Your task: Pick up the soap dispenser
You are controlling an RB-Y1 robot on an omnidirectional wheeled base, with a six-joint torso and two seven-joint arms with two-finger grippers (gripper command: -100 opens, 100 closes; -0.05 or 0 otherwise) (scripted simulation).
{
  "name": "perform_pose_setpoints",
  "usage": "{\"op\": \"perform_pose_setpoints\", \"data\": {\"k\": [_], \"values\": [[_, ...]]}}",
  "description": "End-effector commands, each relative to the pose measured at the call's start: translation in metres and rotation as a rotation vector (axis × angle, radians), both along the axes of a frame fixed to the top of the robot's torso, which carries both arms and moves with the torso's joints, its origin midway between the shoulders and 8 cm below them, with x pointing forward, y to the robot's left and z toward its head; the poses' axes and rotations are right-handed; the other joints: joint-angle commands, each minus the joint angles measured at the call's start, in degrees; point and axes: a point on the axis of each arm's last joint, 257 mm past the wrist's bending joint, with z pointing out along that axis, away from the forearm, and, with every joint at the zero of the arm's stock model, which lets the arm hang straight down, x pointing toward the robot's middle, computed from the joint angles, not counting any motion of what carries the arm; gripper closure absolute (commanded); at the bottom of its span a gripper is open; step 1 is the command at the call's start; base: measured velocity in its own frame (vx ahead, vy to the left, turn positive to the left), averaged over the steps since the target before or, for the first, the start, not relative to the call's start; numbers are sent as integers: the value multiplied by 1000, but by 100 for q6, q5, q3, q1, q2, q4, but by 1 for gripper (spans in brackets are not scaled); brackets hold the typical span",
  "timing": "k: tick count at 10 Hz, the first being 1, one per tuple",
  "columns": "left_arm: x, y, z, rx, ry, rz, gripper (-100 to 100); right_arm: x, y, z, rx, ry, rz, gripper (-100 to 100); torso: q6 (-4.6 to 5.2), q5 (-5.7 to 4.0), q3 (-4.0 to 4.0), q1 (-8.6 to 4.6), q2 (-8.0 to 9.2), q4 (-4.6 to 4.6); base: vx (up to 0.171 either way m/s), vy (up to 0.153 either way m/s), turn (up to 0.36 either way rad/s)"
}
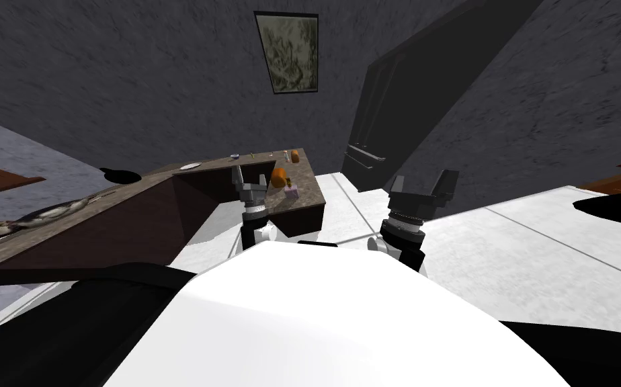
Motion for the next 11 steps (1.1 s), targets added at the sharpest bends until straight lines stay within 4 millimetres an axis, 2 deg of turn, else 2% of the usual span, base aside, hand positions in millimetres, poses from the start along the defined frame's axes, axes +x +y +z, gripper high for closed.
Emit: {"op": "perform_pose_setpoints", "data": {"k": [1,3,7,8,11], "values": [[13,-4,-11,23,55,-29,-100,0,0,0,0,0,0,0,0,0,0,0,0,0,17,-69,-78],[21,-5,-19,33,89,-43,-100,0,0,0,0,0,0,0,1,-9,-7,-43,-13,-3,27,-120,-54],[52,-5,-53,60,225,-81,-100,0,0,0,0,0,0,0,0,-9,-6,-38,-10,-2,17,-108,-60],[53,-5,-54,59,233,-80,-100,0,0,0,0,0,0,0,2,-9,-5,-42,-8,-2,10,-88,-28],[77,-1,-83,75,341,-96,-100,0,0,0,0,0,0,0,-1,-9,-6,-36,-9,-2,33,-103,-58]]}}
